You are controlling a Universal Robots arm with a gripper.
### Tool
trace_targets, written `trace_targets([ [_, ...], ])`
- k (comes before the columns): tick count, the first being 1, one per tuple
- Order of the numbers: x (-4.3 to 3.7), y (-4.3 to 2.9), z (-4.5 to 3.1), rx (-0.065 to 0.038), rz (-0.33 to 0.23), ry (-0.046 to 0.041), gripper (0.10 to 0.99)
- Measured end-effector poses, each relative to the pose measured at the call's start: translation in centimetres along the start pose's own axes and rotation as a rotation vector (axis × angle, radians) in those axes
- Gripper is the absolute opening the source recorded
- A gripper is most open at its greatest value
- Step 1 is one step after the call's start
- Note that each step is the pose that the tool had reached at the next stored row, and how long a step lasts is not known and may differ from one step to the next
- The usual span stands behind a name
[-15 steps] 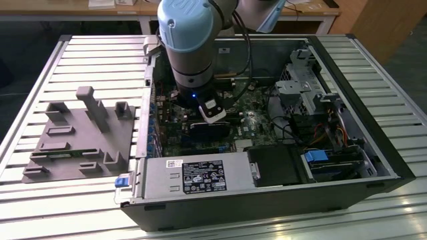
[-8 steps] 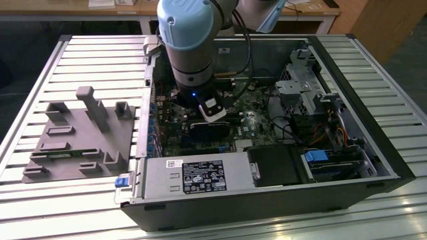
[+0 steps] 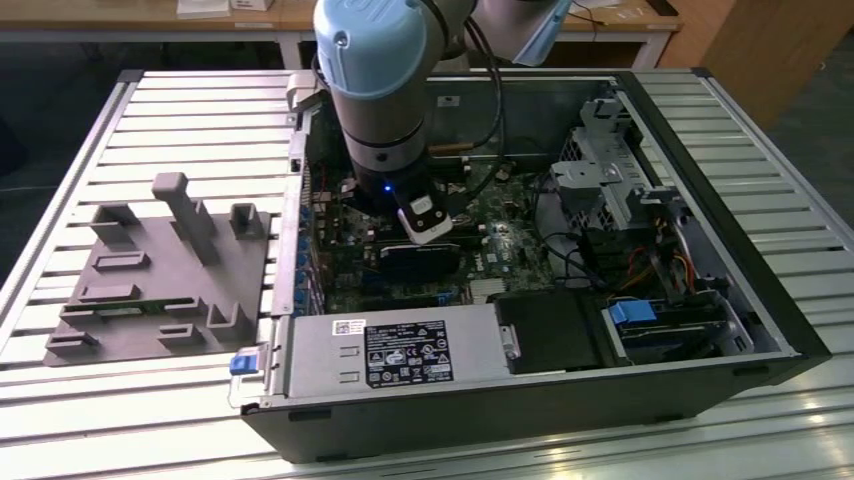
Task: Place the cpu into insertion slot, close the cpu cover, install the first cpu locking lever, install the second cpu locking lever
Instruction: 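Install the second cpu locking lever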
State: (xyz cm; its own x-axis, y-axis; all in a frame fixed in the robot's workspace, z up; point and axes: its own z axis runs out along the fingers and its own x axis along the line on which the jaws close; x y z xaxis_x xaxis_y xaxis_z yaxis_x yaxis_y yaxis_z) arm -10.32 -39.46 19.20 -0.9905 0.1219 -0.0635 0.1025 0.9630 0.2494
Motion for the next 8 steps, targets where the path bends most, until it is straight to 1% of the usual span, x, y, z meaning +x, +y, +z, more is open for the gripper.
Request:
trace_targets([
  [2,0.01,0.02,0.04,0.005,-0.001,-0.001,0.106],
  [5,0.03,0.02,0.08,0.017,-0.002,-0.0021,0.106],
  [8,0.07,0.05,0.13,0.02,-0.002,-0.003,0.106],
])
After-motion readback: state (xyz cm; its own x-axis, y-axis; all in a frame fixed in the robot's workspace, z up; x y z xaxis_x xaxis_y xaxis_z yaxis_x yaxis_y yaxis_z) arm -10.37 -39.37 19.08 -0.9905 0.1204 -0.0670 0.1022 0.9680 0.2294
